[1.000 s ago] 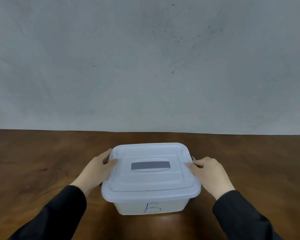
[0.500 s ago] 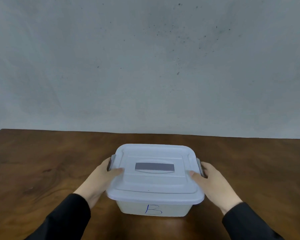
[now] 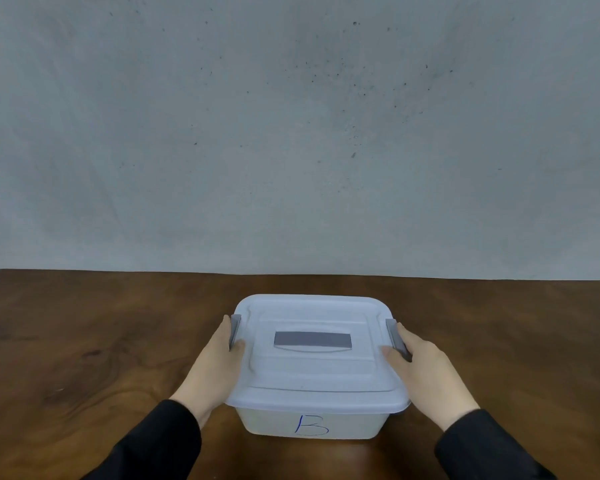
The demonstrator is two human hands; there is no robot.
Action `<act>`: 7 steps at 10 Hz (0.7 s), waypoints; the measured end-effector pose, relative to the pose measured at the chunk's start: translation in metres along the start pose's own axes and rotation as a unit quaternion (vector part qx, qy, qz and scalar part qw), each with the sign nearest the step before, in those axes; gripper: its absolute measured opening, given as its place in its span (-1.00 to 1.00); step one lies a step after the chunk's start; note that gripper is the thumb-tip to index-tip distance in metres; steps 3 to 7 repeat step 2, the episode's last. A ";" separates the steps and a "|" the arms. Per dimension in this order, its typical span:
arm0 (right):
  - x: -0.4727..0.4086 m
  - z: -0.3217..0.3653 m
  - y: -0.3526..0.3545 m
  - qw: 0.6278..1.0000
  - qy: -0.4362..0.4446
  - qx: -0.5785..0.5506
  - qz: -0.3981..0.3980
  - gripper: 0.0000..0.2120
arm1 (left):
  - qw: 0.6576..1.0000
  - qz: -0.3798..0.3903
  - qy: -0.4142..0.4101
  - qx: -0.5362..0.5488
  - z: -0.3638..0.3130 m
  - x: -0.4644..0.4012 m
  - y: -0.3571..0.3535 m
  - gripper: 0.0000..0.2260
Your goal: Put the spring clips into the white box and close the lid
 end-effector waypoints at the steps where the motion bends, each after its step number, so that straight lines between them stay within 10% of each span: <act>1: 0.000 -0.001 -0.001 1.000 -0.002 -0.013 0.011 -0.43 | 0.999 0.009 0.007 0.031 -0.002 0.004 0.000 -0.42; 7: 0.004 0.000 0.008 0.996 -0.003 -0.071 -0.044 -0.41 | 0.990 -0.004 0.047 0.134 -0.001 0.012 0.008 -0.37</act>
Point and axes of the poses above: each hand's wrist, its own x-axis away from the middle knuckle, its own y-axis out of the back of the hand, z = x × y, the point moved 3 cm from there along -x, towards the middle knuckle, and after that the axes turned 9 degrees about x, right-handed, at the moved point
